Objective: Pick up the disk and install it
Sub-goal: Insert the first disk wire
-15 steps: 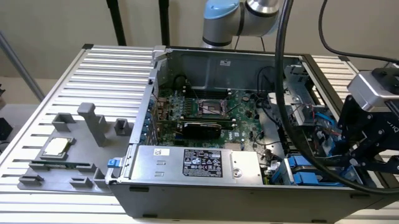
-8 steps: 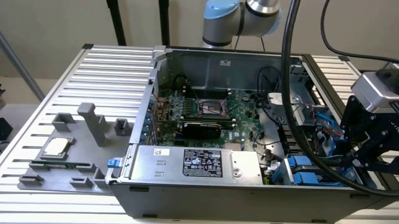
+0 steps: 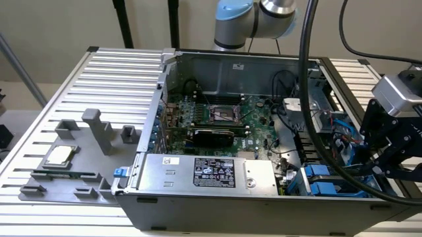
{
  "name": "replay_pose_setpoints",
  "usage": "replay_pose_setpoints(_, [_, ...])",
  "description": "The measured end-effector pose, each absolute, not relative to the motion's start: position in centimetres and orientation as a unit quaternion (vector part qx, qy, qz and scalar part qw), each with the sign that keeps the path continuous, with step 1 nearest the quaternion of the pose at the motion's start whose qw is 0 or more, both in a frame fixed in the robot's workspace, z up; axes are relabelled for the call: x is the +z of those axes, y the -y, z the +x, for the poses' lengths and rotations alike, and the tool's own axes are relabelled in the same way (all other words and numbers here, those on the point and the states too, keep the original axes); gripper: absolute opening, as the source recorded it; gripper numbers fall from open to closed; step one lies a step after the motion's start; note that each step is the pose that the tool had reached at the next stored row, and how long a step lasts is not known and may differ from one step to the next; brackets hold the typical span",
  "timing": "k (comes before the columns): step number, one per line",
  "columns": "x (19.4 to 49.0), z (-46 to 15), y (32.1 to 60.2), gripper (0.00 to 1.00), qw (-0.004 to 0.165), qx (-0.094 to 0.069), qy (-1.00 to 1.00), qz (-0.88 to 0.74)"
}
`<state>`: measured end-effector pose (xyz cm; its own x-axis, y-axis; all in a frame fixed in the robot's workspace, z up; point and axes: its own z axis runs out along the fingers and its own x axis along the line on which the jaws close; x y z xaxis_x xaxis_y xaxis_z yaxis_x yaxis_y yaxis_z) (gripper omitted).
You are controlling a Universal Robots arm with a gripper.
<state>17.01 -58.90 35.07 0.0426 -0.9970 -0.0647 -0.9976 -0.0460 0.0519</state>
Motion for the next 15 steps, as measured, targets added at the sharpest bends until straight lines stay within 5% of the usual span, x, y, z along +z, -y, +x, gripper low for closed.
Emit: replay_pose_setpoints(15, [35.04,17.33,58.61,1.0,0.007,0.044,-0.681,-0.731])
